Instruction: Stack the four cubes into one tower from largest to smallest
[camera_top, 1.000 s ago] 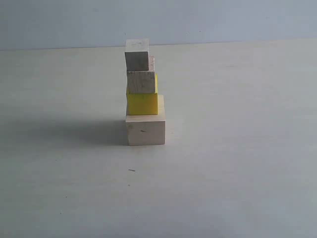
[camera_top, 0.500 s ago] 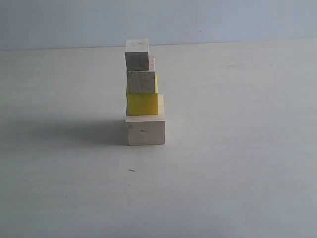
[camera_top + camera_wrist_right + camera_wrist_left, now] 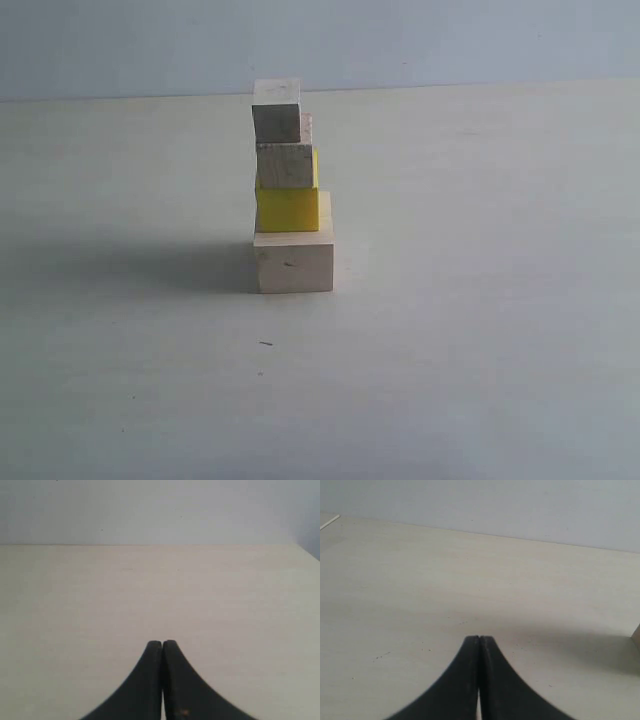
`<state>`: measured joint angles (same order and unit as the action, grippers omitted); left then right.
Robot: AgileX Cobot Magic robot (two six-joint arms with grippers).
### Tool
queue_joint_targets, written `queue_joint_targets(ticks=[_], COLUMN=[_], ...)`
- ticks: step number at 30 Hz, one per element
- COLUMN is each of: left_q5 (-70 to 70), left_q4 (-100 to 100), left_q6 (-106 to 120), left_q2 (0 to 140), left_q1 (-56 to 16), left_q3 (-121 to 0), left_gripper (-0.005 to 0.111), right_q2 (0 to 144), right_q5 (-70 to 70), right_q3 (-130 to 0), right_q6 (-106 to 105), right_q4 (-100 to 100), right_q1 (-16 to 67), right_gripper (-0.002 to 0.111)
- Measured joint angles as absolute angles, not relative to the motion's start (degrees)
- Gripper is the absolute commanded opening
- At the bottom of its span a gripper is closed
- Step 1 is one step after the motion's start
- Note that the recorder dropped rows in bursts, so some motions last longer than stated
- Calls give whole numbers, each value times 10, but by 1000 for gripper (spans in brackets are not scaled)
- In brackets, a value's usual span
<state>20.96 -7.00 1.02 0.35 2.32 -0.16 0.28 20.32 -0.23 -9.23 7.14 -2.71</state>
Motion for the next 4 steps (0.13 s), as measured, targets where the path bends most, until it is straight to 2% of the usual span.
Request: queue_joint_targets(ticks=[4], left_q5=[210], left_q4=[-70], left_q6=[10], left_q2=[4], left_q1=[23], left_q3=[-2], left_gripper=[0], right_q2=[3], right_q5=[203], right_q3=[-2], right_q6=[-92], right_q4=[71], right_q1=[-27], right_gripper=[0])
